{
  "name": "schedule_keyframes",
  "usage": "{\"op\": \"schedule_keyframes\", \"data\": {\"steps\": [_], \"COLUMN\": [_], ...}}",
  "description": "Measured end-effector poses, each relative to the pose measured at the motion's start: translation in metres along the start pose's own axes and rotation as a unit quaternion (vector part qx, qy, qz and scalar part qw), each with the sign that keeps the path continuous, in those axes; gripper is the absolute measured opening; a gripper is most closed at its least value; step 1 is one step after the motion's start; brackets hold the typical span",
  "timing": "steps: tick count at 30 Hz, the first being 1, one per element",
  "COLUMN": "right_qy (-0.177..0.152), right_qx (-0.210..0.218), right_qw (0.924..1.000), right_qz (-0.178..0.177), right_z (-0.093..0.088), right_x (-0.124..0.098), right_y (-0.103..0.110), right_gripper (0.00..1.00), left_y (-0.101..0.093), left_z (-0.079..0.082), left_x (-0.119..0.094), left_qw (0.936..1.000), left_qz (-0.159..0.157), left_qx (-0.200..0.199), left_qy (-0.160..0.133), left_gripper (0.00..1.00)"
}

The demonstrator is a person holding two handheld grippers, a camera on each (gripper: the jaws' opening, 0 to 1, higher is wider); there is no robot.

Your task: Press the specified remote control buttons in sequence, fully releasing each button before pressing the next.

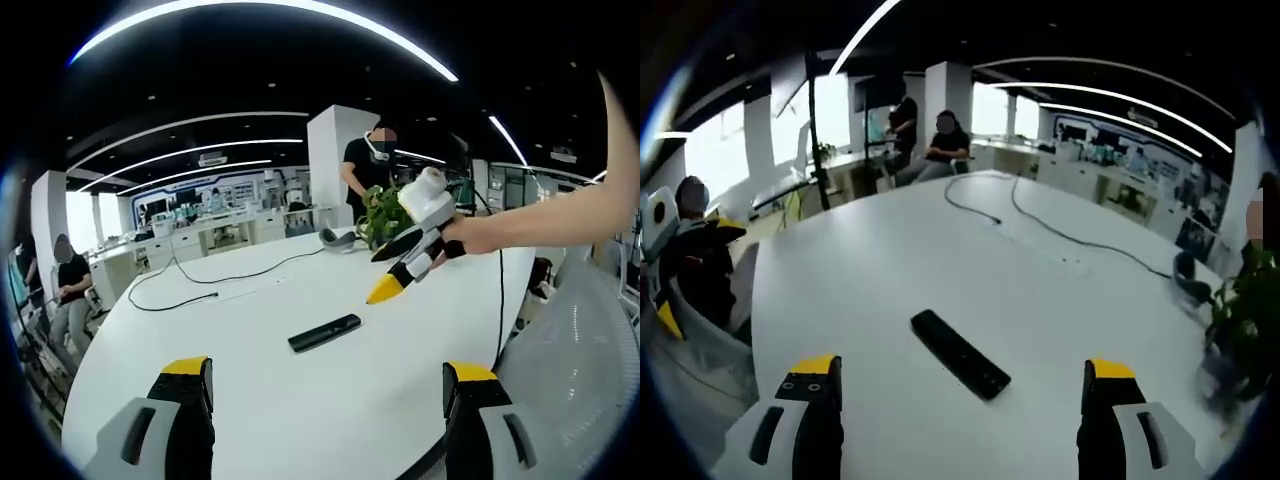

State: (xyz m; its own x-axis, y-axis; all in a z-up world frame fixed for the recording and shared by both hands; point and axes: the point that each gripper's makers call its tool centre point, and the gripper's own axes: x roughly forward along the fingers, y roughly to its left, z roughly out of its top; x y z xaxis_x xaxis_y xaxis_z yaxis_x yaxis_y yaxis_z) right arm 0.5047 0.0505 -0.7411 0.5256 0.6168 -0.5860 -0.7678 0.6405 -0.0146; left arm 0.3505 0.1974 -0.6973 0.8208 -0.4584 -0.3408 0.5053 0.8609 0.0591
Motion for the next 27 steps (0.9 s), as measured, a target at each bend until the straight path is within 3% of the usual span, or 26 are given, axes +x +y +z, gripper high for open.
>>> {"op": "schedule_keyframes", "data": {"steps": [4, 7, 21, 27], "right_qy": [-0.024, -0.057, -0.078, -0.087], "right_qx": [0.004, 0.034, 0.019, 0.014], "right_qw": [0.9997, 0.9978, 0.9966, 0.9953], "right_qz": [-0.008, 0.007, -0.020, -0.042], "right_z": [0.006, 0.015, 0.004, -0.006], "right_x": [-0.016, -0.029, -0.084, -0.101], "right_y": [0.012, 0.027, 0.067, 0.072], "right_gripper": [0.99, 0.99, 0.97, 0.98], "left_y": [0.000, -0.001, -0.005, -0.006], "left_z": [0.000, -0.001, 0.001, 0.003], "left_x": [0.000, 0.000, 0.000, -0.001], "left_qw": [1.0000, 1.0000, 0.9999, 0.9999], "left_qz": [-0.001, -0.004, -0.011, -0.014], "left_qx": [-0.001, -0.003, 0.000, -0.002], "left_qy": [-0.001, 0.001, -0.002, -0.007], "left_gripper": [1.00, 1.00, 1.00, 1.00]}}
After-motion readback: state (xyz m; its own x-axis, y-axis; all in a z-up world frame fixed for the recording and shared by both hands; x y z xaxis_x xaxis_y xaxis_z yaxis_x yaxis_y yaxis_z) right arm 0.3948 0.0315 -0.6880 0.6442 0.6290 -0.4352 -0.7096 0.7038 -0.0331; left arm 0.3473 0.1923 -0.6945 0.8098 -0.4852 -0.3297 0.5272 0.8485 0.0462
